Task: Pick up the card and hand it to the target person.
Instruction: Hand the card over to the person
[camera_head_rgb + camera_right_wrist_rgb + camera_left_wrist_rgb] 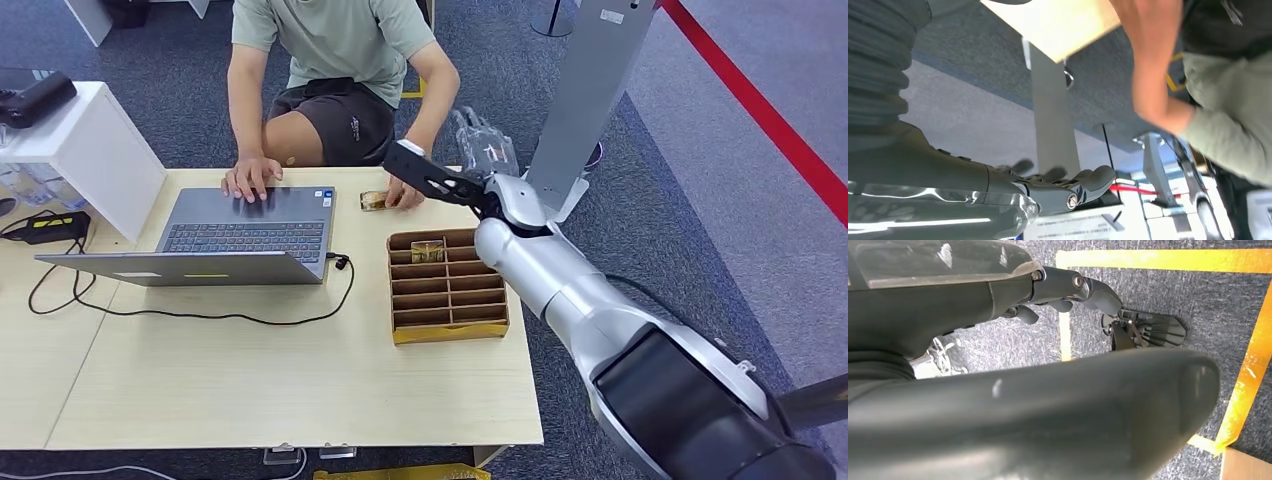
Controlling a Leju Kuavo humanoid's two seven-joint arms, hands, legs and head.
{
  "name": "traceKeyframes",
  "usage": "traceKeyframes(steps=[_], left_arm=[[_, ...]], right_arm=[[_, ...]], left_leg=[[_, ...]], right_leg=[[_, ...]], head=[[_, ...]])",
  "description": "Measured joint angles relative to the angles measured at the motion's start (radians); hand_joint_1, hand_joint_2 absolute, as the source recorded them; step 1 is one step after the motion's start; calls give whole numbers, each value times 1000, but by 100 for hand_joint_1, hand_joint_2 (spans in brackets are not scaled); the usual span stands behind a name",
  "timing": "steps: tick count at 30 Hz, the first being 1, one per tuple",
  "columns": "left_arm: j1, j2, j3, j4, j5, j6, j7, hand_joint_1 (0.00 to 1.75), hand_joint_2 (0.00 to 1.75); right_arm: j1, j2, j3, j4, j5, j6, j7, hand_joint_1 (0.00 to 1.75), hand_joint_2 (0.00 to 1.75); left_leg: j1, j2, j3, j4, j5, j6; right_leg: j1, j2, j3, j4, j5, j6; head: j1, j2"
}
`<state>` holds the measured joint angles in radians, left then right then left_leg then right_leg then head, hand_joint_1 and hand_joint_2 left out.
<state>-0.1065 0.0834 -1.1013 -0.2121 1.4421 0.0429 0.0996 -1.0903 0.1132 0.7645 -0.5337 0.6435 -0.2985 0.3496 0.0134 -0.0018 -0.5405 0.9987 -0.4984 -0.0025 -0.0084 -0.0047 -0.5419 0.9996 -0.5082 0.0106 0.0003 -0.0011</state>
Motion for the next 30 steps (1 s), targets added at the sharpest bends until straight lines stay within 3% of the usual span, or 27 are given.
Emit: traceKeyframes(steps=[7, 13, 15, 19, 21, 26, 30], left_arm=[[5, 3, 0, 2, 46, 18, 0, 0, 0], [11, 5, 1, 3, 65, 31, -2, 0, 0], [13, 5, 1, 3, 66, 33, -2, 0, 0], [17, 7, 2, 4, 66, 31, -8, 0, 0], [16, 10, 2, 4, 66, 29, -14, 0, 0], [15, 13, 3, 5, 66, 35, -13, 0, 0], [13, 13, 8, 5, 66, 41, -2, 0, 0]], right_arm=[[23, -112, -39, -323, -17, 24, 99, 0, 175], [214, -258, -125, -676, -60, 18, 106, 0, 175], [334, -311, -174, -795, -142, 0, 14, 0, 175], [638, -393, -289, -991, -394, -12, -301, 0, 175], [779, -413, -345, -1057, -453, -7, -409, 0, 175], [1069, -416, -449, -1120, -596, 87, -605, 0, 175], [1190, -392, -473, -1109, -718, 143, -721, 0, 175]], left_leg=[[0, 0, 0, 0, 0, 0], [0, -1, 3, 0, -1, 0], [0, -1, 3, 0, -2, 1], [0, -1, 2, 0, -3, 2], [0, -1, 1, 0, -4, 2], [0, -1, 1, -1, -4, 2], [0, 0, 1, -1, -4, 2]], right_leg=[[0, 0, 0, 0, 0, 0], [0, -1, 2, -3, 0, 0], [0, -1, 3, -4, 0, 1], [0, -1, 4, -5, -1, 1], [0, 0, 3, -4, -1, 1], [0, -1, 3, -4, -3, 2], [0, 0, 3, -4, -3, 1]], head=[[0, 0], [0, 0], [0, 0], [3, 0], [2, 0], [1, 0], [0, 0]])
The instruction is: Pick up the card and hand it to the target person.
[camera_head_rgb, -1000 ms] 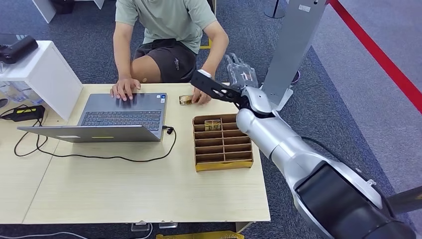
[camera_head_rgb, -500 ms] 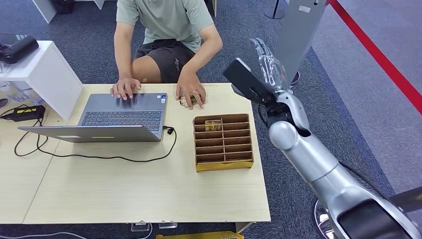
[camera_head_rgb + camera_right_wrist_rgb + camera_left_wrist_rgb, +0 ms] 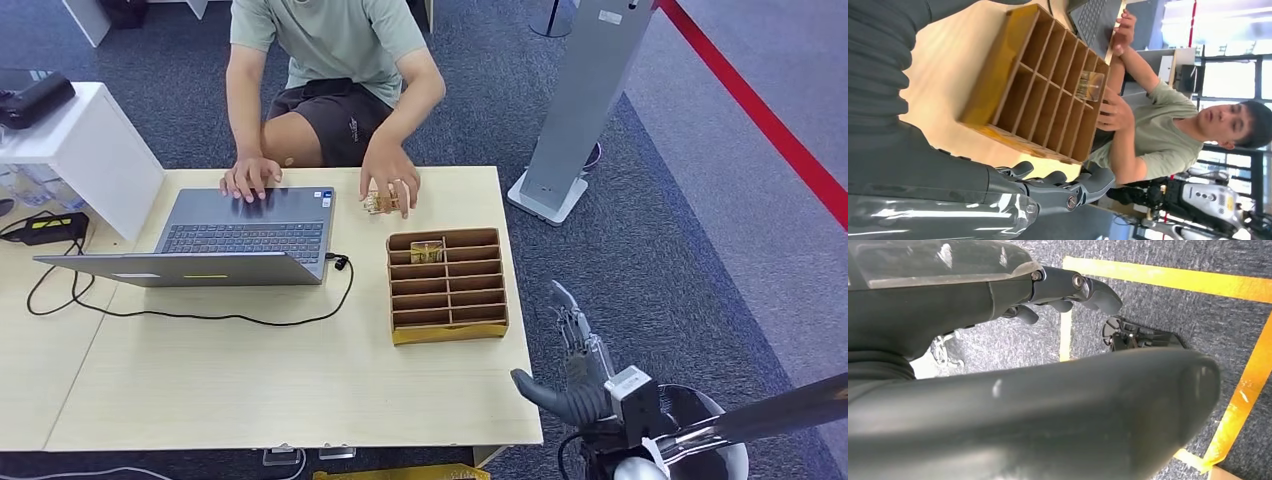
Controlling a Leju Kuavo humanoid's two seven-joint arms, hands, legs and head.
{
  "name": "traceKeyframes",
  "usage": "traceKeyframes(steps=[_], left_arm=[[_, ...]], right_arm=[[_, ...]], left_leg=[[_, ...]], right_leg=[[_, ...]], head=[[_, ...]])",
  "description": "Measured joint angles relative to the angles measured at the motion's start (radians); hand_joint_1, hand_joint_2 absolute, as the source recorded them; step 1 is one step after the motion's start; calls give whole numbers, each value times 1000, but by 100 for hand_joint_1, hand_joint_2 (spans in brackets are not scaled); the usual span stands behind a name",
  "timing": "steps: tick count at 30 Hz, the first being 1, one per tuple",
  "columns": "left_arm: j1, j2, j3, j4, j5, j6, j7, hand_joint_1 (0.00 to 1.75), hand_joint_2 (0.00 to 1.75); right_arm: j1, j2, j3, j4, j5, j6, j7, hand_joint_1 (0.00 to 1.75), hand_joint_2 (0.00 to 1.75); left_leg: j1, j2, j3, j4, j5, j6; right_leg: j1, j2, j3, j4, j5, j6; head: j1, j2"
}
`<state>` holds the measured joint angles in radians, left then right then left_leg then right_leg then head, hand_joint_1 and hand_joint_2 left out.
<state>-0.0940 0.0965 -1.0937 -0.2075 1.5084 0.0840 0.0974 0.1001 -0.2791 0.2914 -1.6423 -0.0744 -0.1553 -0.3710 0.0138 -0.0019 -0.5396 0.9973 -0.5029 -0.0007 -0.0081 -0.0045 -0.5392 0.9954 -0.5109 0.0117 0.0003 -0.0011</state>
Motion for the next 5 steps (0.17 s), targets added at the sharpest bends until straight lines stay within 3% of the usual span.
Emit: traceKeyframes(steps=[5], left_arm=[[-3, 0, 3, 0, 0, -4, -1, 0, 0]], right_arm=[[17, 29, 1, 36, 0, 14, -12, 0, 175]], left_leg=[[0, 0, 1, 0, 1, 0]], right_leg=[[0, 0, 1, 0, 0, 0]], head=[[1, 0]])
